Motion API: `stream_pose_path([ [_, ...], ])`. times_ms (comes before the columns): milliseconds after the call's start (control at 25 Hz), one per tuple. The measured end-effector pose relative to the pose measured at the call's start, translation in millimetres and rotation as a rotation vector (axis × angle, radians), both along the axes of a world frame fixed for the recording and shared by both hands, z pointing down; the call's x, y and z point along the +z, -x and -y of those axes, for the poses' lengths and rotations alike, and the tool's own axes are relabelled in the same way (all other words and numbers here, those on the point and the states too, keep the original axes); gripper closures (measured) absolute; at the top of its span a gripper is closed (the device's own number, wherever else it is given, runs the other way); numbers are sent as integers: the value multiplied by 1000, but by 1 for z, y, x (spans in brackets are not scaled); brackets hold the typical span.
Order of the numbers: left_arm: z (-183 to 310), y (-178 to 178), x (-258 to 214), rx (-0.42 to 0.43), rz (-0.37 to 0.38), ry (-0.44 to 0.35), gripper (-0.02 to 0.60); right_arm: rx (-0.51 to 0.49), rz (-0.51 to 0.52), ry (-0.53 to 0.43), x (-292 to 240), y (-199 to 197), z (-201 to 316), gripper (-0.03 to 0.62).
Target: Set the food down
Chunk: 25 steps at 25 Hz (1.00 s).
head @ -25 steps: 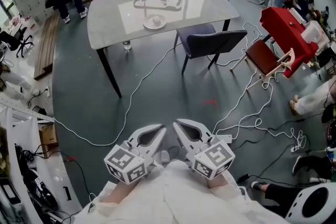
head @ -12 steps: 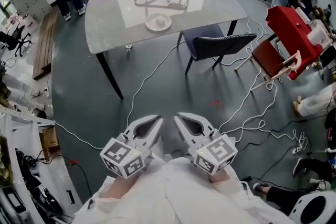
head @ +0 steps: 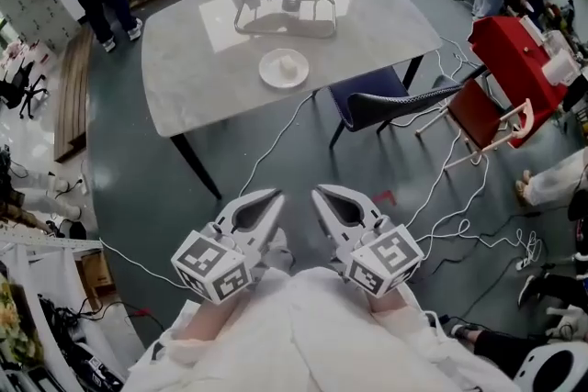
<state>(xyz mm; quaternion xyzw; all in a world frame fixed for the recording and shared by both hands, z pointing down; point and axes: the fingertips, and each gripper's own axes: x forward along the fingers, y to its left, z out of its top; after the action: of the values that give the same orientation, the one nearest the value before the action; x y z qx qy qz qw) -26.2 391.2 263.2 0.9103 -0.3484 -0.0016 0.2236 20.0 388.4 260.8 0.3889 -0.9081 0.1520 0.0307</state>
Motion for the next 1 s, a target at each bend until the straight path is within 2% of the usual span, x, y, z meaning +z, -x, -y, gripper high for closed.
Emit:
stream_pose_path([
  [280, 57, 9, 5, 69, 0, -21, 554, 64, 3, -9, -1, 8, 56, 592],
  [480, 75, 6, -1, 104, -5, 12, 554, 113, 3, 40, 11, 5, 75, 592],
  [760, 89, 11, 18, 111, -43, 42, 554, 159, -17, 93, 32, -2, 86, 592],
  [1000, 115, 17, 28, 73, -24, 56, 554, 150, -21, 98, 41, 0, 115, 592],
])
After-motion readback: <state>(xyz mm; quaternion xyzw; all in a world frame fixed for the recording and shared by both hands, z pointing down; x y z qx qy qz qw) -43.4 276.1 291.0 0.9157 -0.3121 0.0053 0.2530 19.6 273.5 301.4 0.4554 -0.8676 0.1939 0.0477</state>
